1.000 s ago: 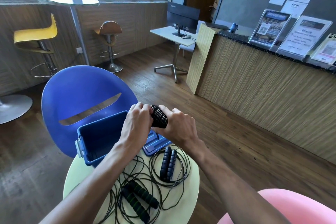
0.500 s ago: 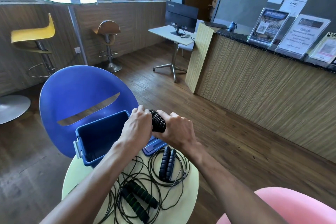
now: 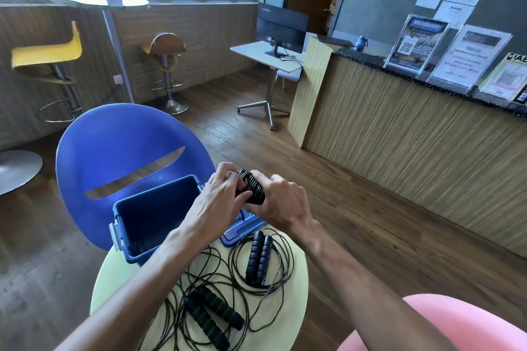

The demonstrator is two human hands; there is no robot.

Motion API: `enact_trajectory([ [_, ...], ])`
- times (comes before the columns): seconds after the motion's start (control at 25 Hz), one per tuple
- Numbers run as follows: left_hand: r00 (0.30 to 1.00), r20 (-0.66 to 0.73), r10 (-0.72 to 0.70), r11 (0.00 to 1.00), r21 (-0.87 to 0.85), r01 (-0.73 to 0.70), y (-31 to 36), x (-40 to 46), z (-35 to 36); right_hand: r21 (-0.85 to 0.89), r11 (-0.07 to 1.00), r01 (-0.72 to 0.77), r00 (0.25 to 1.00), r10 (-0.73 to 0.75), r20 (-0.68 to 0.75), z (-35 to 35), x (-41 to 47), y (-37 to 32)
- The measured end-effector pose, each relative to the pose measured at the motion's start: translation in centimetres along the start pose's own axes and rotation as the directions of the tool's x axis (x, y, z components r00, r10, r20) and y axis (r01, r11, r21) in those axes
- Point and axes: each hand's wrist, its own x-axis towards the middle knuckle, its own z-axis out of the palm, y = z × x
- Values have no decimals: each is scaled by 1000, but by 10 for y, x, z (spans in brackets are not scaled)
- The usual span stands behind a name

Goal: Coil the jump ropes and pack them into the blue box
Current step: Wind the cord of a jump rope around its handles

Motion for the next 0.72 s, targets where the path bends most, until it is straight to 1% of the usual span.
enact_trajectory([
  [0.08, 997, -77, -8, 1000, -13, 7, 2, 3, -2, 11, 1000, 0, 1000, 0, -17, -3, 1, 0],
  [0.16, 994, -110, -7, 1000, 12, 9, 4, 6, -4, 26, 1000, -5, 1000, 6, -17, -3, 0, -1],
  [0.28, 997, -69, -30, 995, 88, 36, 10, 7, 0, 30, 999, -23, 1000, 23, -9, -2, -1, -1],
  [0.36, 997, -23, -67, 979, 191, 71, 12, 7, 5, 18, 1000, -7, 1000, 7, -12, 0, -2, -3],
  [0.44, 998, 3, -60, 969, 241, 58, 9, 5, 9, 5, 1000, 15, 1000, -15, 1, 3, -4, -5],
  [0.52, 998, 20, -61, 977, 205, 55, 6, 5, 9, 17, 1000, 21, 999, -21, 33, 8, -7, -5],
  [0.6, 997, 33, -68, 985, 162, 62, 3, 1, 11, 65, 998, 5, 998, -8, 57, 11, -11, -4],
  [0.72, 999, 13, 53, 993, 103, -54, 1, -16, 17, 124, 992, -13, 996, 1, 92, 12, -9, 0],
])
